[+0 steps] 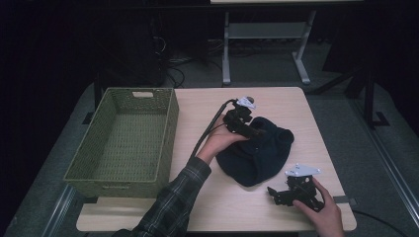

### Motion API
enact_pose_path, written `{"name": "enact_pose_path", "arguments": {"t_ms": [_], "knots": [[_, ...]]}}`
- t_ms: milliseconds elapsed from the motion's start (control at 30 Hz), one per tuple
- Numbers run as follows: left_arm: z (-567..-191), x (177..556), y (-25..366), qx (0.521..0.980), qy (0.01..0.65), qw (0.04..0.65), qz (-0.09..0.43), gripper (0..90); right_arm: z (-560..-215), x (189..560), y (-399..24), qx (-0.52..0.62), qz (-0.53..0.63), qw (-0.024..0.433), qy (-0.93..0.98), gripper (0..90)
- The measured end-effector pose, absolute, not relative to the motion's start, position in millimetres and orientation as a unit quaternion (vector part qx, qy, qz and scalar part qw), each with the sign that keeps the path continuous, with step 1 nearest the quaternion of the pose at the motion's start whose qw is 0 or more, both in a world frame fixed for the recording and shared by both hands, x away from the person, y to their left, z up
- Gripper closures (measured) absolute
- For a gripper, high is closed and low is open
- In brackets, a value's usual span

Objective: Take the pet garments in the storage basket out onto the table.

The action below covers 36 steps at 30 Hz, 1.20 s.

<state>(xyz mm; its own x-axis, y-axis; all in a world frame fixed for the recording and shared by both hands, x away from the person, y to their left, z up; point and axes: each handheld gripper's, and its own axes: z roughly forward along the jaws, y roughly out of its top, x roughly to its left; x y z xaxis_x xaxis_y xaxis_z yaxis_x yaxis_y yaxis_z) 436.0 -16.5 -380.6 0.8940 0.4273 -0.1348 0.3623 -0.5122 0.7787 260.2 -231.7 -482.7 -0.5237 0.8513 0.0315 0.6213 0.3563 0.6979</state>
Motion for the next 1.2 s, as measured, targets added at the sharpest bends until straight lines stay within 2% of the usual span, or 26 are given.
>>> {"name": "enact_pose_path", "arguments": {"t_ms": [367,1200], "knots": [[-374,415,20,0.867,0.235,0.436,0.056,16.1,-483,260,-232,0.459,0.336,0.17,0.805,0.5],[-411,350,80,0.857,0.268,0.43,0.095,15.3,-483,260,-232,0.457,0.335,0.171,0.806,0.5]]}}
